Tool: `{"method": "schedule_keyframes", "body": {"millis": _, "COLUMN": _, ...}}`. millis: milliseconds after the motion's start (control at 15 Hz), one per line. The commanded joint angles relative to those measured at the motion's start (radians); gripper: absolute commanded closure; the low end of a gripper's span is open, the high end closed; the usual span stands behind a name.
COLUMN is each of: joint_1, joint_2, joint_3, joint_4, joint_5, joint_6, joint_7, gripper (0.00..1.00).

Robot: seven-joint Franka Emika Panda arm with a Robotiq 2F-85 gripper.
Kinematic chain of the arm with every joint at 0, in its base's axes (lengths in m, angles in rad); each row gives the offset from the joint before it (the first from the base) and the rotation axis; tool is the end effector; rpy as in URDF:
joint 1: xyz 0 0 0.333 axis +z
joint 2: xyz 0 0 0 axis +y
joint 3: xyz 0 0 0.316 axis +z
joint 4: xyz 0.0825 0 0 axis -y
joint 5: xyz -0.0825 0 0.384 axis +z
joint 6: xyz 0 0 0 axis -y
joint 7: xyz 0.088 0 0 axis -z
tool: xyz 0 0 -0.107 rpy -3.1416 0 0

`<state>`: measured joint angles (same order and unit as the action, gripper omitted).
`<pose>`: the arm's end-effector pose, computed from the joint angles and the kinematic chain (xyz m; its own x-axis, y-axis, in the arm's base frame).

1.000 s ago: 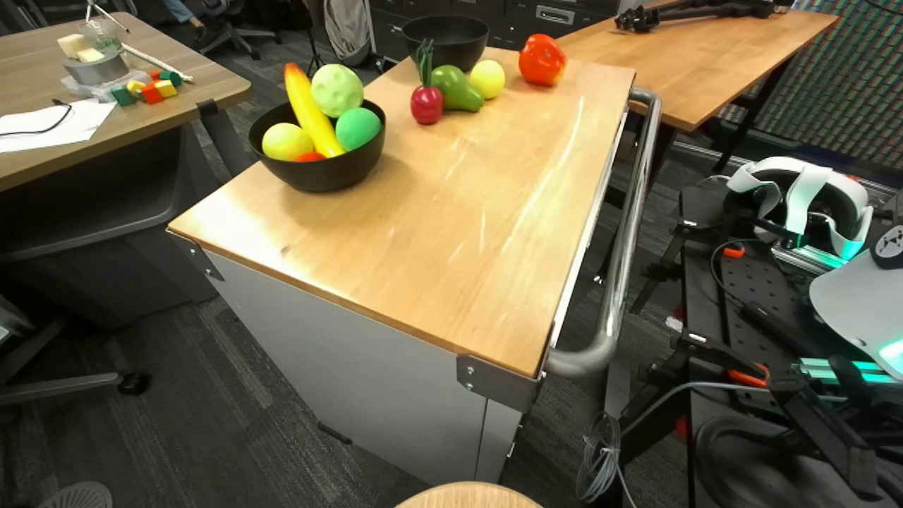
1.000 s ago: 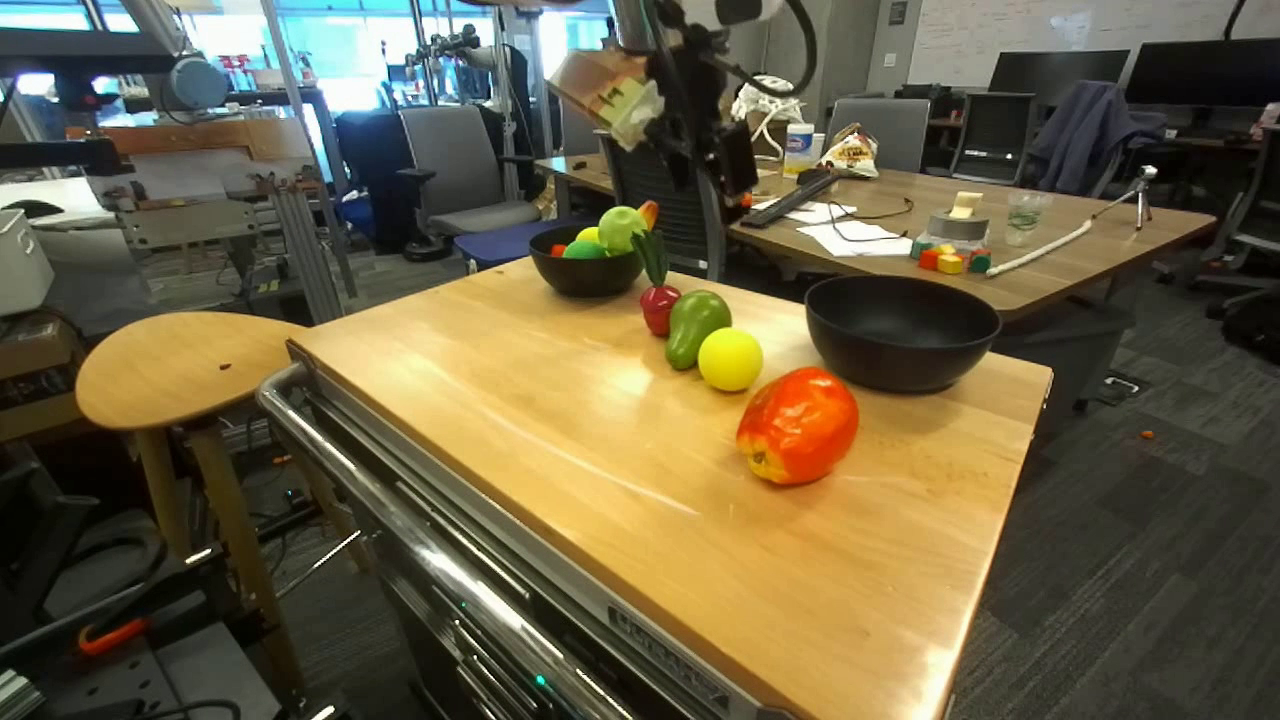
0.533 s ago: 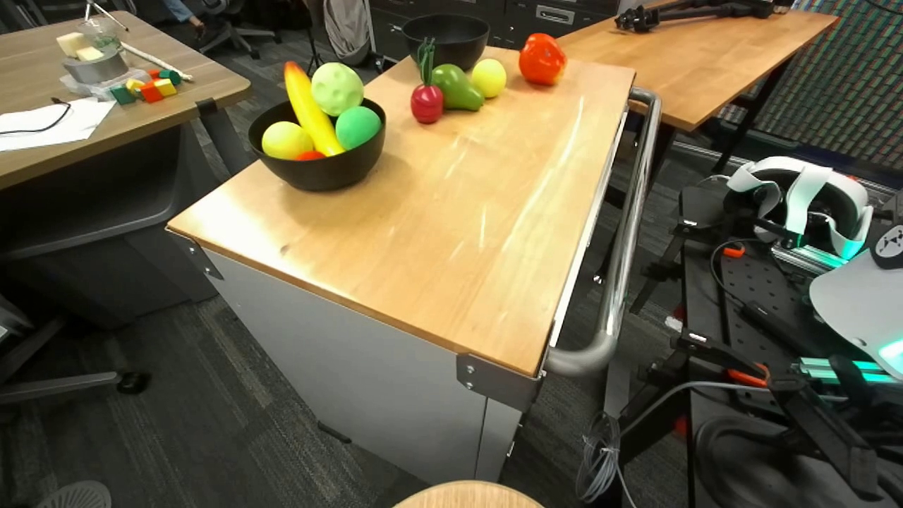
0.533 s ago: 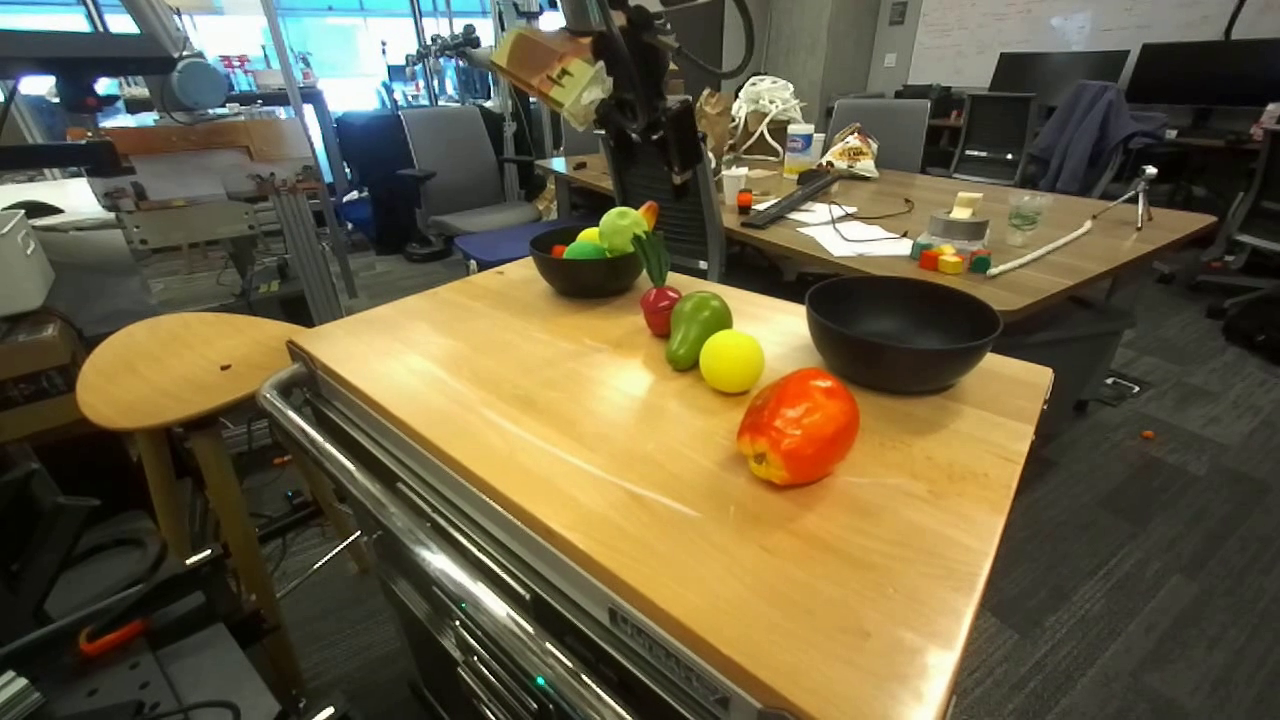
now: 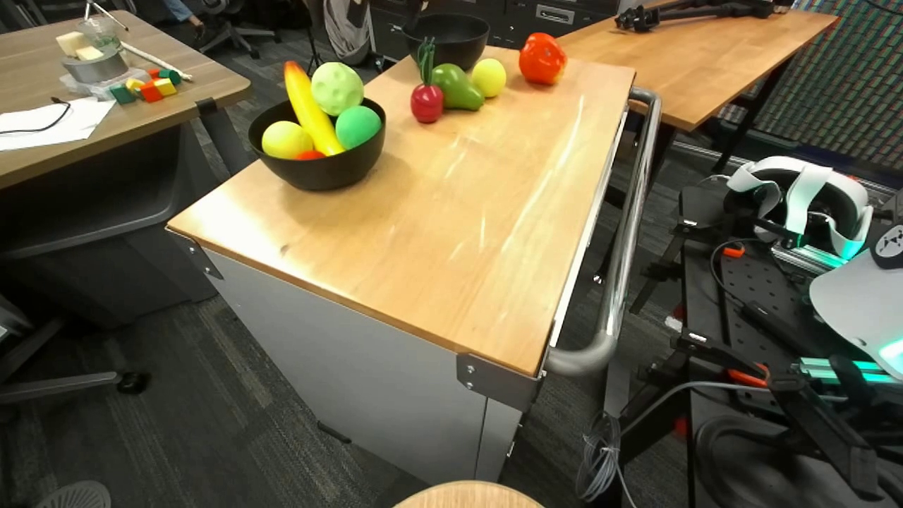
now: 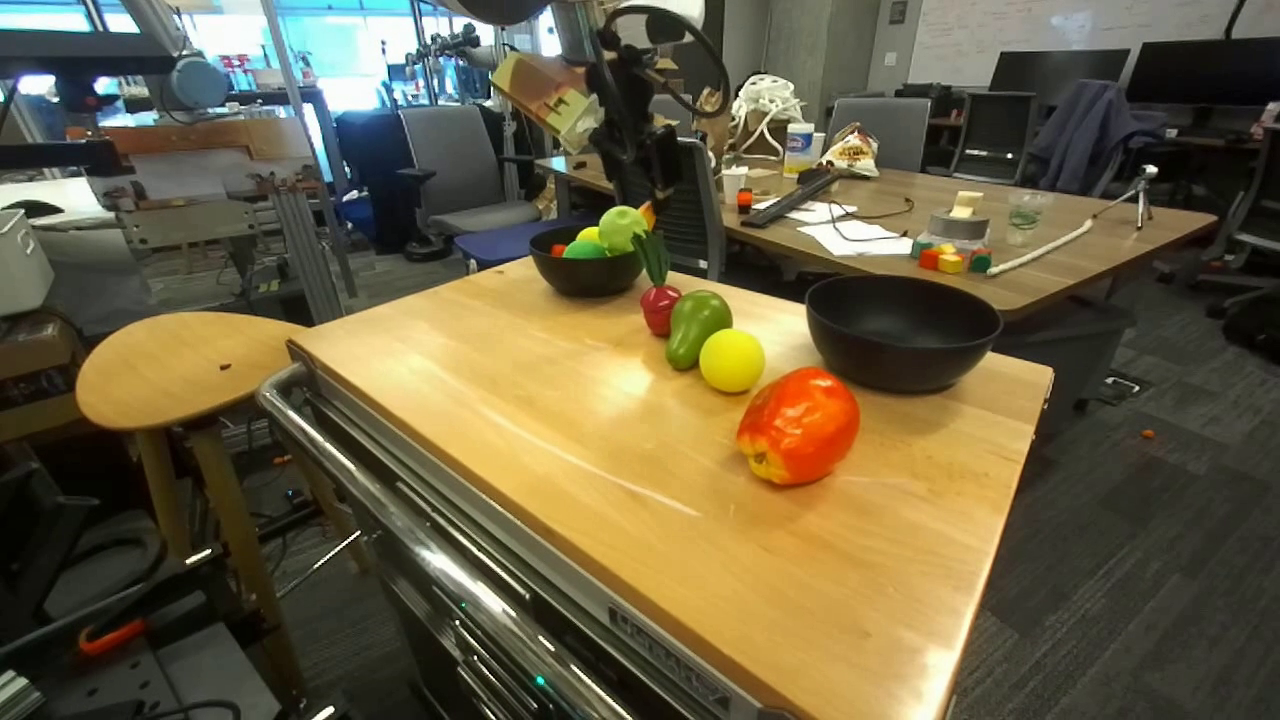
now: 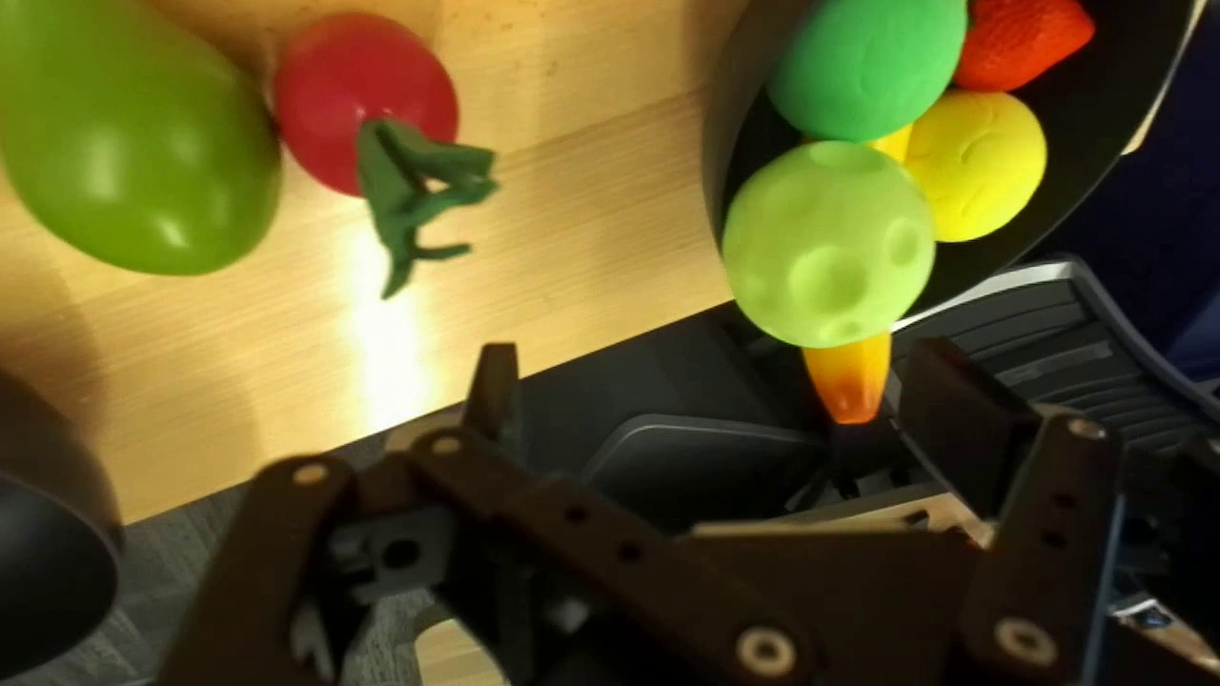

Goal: Take the fruits and vegetables out of the bowls and put them on the table

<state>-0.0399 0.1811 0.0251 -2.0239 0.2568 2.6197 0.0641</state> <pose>0.6193 -0.0156 0.4048 0.8825 -0.2968 0.3649 -0.2222 -0.9468 -0.2328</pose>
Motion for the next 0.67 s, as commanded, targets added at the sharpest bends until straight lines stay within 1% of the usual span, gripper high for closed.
{"method": "schedule_keyframes", "body": {"millis": 0, "joint_1": 0.021, "joint_2": 0.078, "joint_3": 0.026, "joint_4": 0.114, "joint_5": 0.023, "joint_6": -0.013, "joint_7": -0.011, "gripper": 0.00}}
{"method": "schedule_keyframes", "body": {"millis": 67, "joint_1": 0.025, "joint_2": 0.102, "joint_3": 0.029, "joint_4": 0.140, "joint_5": 0.015, "joint_6": -0.014, "joint_7": -0.004, "gripper": 0.00}}
{"method": "schedule_keyframes", "body": {"millis": 200, "joint_1": 0.054, "joint_2": 0.147, "joint_3": -0.002, "joint_4": 0.183, "joint_5": -0.070, "joint_6": -0.026, "joint_7": 0.080, "gripper": 0.00}}
{"method": "schedule_keyframes", "body": {"millis": 333, "joint_1": 0.070, "joint_2": 0.180, "joint_3": -0.021, "joint_4": 0.206, "joint_5": -0.124, "joint_6": -0.029, "joint_7": 0.121, "gripper": 0.00}}
{"method": "schedule_keyframes", "body": {"millis": 467, "joint_1": 0.078, "joint_2": 0.209, "joint_3": -0.030, "joint_4": 0.227, "joint_5": -0.152, "joint_6": -0.052, "joint_7": 0.149, "gripper": 0.00}}
{"method": "schedule_keyframes", "body": {"millis": 600, "joint_1": 0.078, "joint_2": 0.232, "joint_3": -0.025, "joint_4": 0.249, "joint_5": -0.149, "joint_6": -0.086, "joint_7": 0.155, "gripper": 0.00}}
